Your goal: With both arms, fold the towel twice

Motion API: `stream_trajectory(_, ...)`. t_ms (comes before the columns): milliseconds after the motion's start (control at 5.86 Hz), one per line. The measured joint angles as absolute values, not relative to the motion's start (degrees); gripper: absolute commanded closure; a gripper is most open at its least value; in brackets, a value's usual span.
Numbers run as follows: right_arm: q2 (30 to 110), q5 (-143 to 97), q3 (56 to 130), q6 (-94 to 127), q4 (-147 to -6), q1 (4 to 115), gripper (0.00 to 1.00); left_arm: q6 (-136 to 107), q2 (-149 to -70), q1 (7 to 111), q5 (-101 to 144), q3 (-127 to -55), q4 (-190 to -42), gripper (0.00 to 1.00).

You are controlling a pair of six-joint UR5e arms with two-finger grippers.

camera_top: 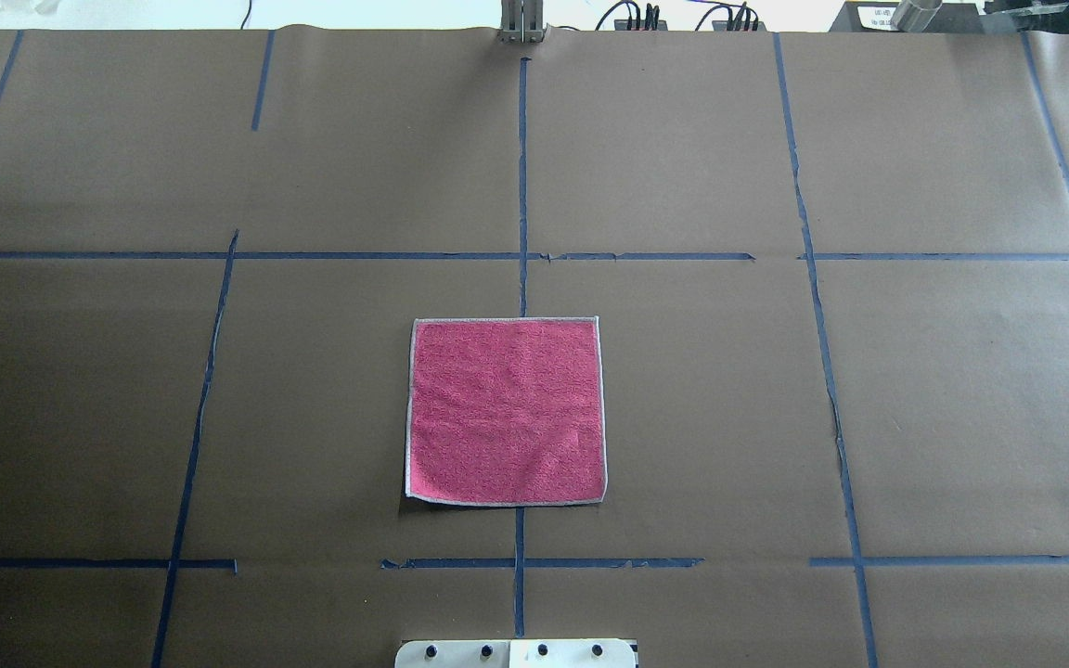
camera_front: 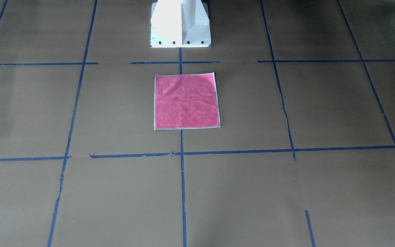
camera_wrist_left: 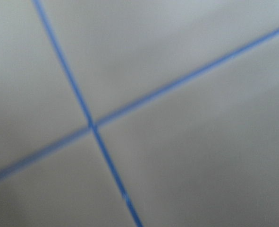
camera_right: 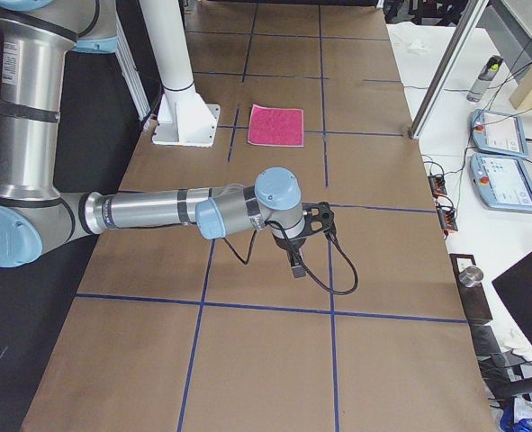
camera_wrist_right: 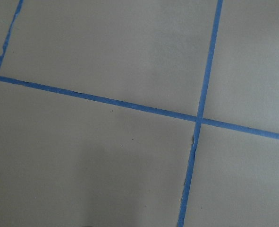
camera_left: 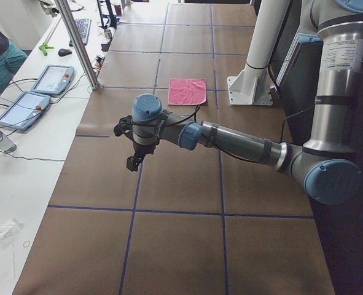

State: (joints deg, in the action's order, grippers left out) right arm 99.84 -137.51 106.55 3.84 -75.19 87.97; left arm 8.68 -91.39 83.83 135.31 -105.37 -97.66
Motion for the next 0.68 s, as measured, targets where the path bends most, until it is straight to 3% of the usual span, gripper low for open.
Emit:
stream_trajectory(341, 98.44, -141.08, 107.11, 8.86, -72.71, 85.22, 0.00, -8.98, -91.71, 75.44, 134.88, -107.90, -101.27, 0.00)
stream_trajectory(682, 96.17, -140.77, 108.97, 27.60, -66.56, 77.28, 0.00, -30.03, -92.53, 66.66, 133.09, -109.68, -108.32, 0.00)
